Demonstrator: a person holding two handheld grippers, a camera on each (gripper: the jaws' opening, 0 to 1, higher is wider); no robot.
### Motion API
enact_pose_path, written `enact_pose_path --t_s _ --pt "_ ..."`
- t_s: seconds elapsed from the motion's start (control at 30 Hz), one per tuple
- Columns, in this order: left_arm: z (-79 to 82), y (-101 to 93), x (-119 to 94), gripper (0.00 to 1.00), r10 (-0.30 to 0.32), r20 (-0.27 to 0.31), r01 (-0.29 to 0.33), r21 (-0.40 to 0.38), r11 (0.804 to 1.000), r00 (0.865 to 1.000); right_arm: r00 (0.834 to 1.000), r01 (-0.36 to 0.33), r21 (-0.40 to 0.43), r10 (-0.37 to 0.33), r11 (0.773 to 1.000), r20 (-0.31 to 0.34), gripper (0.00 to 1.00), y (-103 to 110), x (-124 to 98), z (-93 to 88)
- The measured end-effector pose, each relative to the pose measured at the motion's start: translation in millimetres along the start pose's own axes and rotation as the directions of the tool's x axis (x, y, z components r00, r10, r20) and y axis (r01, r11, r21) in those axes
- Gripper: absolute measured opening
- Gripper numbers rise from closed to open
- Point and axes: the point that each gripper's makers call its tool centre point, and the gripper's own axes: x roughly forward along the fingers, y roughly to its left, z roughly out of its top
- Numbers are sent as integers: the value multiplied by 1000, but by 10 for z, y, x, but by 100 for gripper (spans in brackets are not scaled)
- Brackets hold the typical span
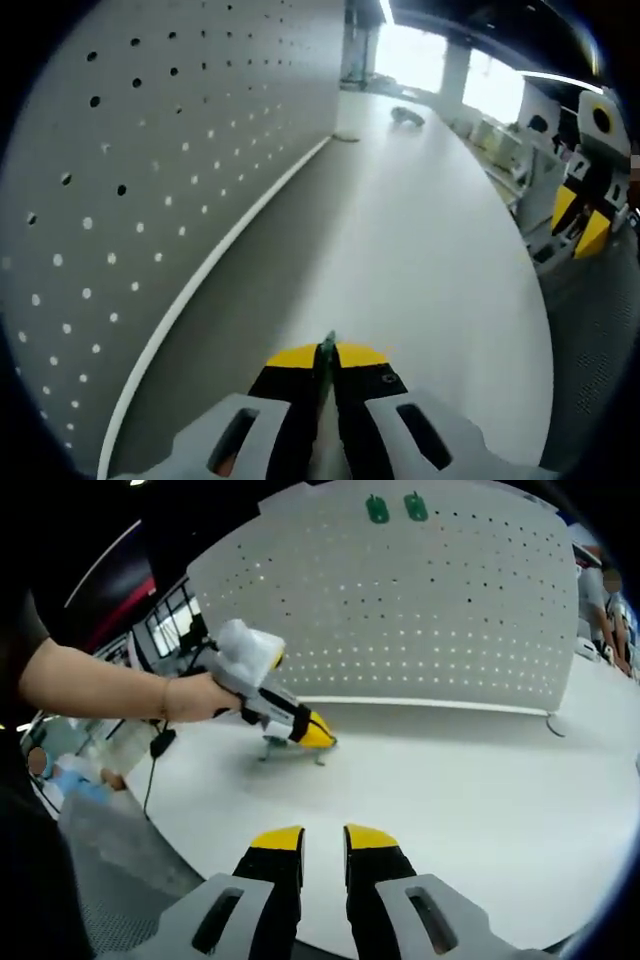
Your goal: Insert the hook assembly into the mounting plate slot until the hook locks in place.
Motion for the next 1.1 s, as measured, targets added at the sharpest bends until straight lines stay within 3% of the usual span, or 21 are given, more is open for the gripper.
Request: enact_pose_path --t_s 0.33,0.47,1.1 --pt "-17 34 -19 3 11 -15 -11 -18 1000 1000 1000 3 1 -3 1000 2 14 -9 -4 1" --pt "18 70 -45 3 25 -2 -25 -60 998 1000 1000 2 -2 -2 1000 1 14 -6 -1 0" --pt "147 25 -251 2 53 47 -47 -120 992 997 1000 0 -25 0 1000 1 14 10 -8 -6"
